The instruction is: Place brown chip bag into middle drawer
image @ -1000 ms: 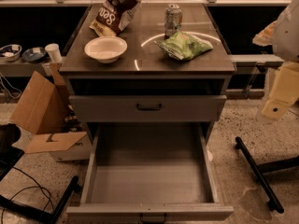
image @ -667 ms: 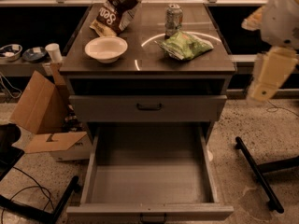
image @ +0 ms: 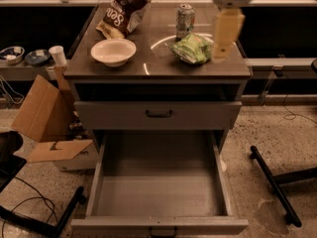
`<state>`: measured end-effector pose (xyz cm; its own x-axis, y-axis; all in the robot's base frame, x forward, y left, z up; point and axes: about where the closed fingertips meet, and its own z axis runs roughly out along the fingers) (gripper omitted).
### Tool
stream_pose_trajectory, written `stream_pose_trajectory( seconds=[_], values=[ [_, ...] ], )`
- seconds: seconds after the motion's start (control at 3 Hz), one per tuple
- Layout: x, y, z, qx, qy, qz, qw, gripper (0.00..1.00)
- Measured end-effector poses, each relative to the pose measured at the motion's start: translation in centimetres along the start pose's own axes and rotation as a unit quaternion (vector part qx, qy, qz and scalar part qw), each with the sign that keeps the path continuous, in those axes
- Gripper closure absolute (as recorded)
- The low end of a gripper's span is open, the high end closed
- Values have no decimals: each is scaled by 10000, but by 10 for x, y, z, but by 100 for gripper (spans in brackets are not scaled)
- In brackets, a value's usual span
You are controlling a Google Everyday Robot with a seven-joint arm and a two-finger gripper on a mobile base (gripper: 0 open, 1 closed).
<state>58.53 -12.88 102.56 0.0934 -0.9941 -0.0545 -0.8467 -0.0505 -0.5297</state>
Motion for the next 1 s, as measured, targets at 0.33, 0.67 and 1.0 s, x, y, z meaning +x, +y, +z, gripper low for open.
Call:
stream_pose_trajectory(
  seconds=[0.33,0.67,1.0],
  values=[
    [-30,-44,29,295,298,-443,9981,0],
    [-36,-51,33,356,378,-541,9972,0],
    [-38,-54,36,397,411,-634,9964,0]
  ],
)
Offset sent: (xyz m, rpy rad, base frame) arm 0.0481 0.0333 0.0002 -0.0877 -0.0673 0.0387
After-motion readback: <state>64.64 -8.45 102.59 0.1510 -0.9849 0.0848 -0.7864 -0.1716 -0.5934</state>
